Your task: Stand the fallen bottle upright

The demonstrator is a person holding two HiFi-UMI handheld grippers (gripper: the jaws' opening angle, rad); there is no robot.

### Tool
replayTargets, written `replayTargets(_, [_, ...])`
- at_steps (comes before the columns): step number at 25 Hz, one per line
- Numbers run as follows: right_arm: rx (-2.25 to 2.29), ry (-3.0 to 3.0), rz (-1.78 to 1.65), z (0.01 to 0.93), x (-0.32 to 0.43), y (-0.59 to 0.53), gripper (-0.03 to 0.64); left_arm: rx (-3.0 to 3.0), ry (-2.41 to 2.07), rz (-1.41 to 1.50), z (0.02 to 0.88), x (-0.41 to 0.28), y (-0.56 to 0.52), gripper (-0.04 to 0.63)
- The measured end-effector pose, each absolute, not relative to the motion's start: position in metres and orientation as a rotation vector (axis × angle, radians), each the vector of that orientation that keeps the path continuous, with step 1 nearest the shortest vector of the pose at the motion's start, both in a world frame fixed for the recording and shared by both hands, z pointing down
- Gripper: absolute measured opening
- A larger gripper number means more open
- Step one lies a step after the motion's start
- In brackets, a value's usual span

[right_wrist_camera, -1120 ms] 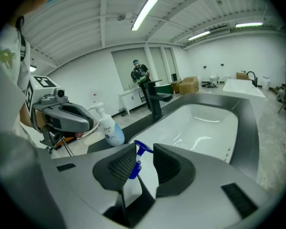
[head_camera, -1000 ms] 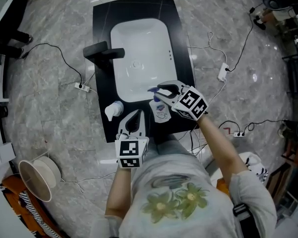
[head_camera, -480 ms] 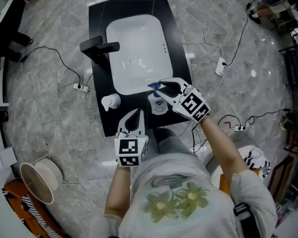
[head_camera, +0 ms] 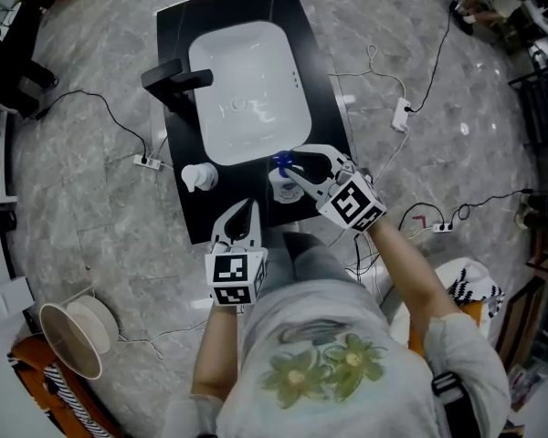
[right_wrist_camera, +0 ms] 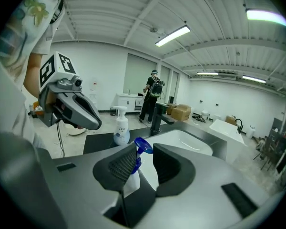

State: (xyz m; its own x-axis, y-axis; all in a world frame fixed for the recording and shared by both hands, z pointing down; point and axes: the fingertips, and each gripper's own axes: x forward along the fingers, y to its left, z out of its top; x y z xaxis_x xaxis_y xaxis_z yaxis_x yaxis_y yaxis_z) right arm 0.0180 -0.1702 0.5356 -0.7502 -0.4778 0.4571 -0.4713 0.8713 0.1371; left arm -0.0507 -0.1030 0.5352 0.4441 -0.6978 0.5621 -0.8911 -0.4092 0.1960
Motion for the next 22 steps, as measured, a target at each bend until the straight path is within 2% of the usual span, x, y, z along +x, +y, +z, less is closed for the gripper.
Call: replayTargets(22, [0.722, -2.499, -0.166, 0.516, 0.029, -0.096, 0.127, 2.277, -1.34, 0.553, 0.513, -0.031, -0.054, 0.009])
